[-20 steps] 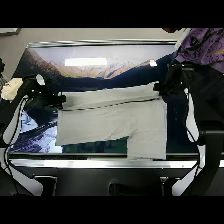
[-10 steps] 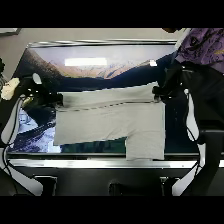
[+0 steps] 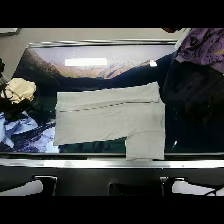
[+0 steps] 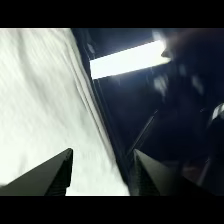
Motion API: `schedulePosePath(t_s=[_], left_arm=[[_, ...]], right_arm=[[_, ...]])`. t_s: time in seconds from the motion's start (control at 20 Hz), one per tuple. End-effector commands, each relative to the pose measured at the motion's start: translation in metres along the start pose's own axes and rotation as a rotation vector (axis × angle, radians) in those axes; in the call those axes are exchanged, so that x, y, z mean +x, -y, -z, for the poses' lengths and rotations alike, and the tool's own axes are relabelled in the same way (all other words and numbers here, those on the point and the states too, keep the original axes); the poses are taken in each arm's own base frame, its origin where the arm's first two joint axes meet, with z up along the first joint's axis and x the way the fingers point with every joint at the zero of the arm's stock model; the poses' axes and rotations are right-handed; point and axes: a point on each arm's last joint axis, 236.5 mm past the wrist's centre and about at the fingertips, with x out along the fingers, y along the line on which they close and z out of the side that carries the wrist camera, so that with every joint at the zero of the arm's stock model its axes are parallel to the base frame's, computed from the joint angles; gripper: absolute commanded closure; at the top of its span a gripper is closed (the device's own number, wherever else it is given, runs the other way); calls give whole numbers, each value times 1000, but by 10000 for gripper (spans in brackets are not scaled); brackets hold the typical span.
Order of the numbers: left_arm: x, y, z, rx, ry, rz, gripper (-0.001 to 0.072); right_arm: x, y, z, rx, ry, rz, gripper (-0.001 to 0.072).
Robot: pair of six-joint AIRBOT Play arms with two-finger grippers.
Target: Fold the clothes and pants, and hang the long-sleeved shirts on hangers.
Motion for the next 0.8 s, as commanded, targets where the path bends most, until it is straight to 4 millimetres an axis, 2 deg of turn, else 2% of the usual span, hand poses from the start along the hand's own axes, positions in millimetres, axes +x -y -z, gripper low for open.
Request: schedulePosePath(t_s=[0.0, 0.1, 0.2, 0.4, 0.55, 0.6, 0.65, 0.75], left_arm=[[-5, 2, 36, -97, 32, 174, 158], [-4, 3, 49, -100, 18, 197, 159], [-2, 4, 55, -100, -2, 202, 160], [-2, 6, 54, -104, -1, 208, 160], [-2, 6, 54, -105, -3, 208, 160], [-1, 5, 55, -106, -6, 208, 159], [-1, 5, 54, -106, -4, 207, 160], [0, 4, 50, -107, 15, 204, 160]], right_arm=[[31, 17, 79, 108, -104, -113, 255], [48, 21, 109, 135, -162, -122, 255], [60, 25, 128, 148, -203, -128, 256], [71, 28, 143, 172, -230, -134, 257], [76, 21, 158, 202, -271, -172, 260], [77, 21, 163, 208, -286, -175, 279], [79, 21, 167, 213, -294, -176, 329], [83, 25, 166, 221, -276, -165, 360]])
